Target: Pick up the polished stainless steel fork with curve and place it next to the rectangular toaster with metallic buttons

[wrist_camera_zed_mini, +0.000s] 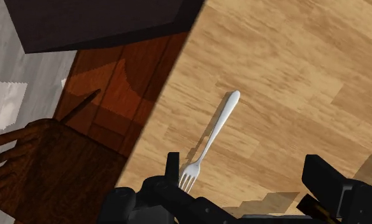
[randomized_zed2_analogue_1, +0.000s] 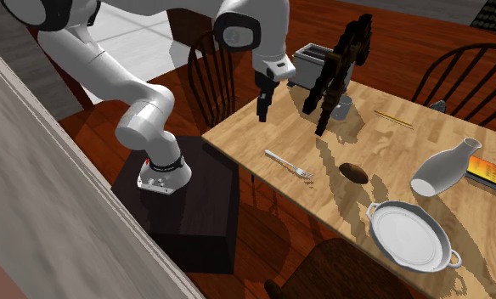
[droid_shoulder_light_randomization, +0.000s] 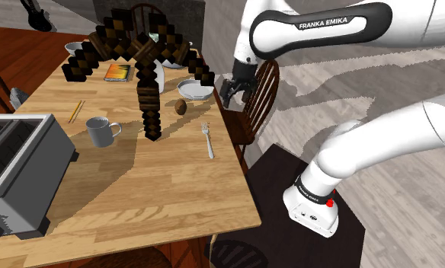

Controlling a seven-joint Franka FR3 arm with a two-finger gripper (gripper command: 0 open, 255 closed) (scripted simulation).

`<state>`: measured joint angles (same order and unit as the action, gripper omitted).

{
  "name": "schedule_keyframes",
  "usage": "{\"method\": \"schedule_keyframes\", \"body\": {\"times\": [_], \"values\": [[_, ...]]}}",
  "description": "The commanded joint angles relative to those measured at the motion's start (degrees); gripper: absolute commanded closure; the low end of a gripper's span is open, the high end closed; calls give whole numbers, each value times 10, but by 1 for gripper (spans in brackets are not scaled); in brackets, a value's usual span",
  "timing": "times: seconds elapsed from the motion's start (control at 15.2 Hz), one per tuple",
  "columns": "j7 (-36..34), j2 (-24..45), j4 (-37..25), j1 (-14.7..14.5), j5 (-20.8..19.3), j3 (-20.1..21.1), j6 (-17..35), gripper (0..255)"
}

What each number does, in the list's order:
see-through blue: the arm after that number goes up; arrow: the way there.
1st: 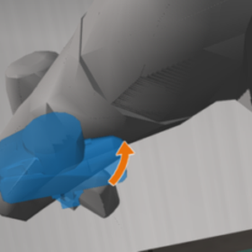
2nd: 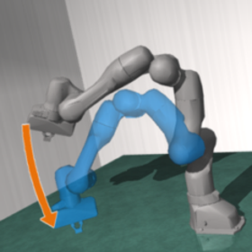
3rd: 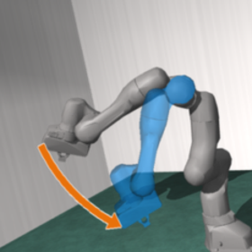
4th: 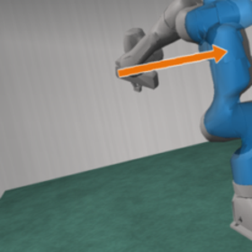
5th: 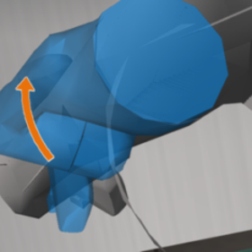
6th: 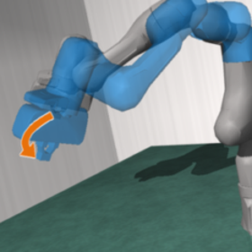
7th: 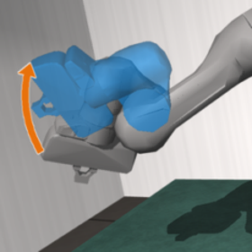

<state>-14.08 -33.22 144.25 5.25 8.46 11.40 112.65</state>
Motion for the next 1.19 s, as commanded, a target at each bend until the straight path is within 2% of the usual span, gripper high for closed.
{"method": "schedule_keyframes", "body": {"times": [0.0,0.33,0.59,0.86,1.12], "values": [[-24,35,4,10,-1,10,44,0],[-91,134,5,36,-14,37,151,0],[-154,223,-8,59,-42,53,230,0],[-229,317,-34,78,-90,59,298,0],[-311,411,-73,84,-152,46,352,0]]}}
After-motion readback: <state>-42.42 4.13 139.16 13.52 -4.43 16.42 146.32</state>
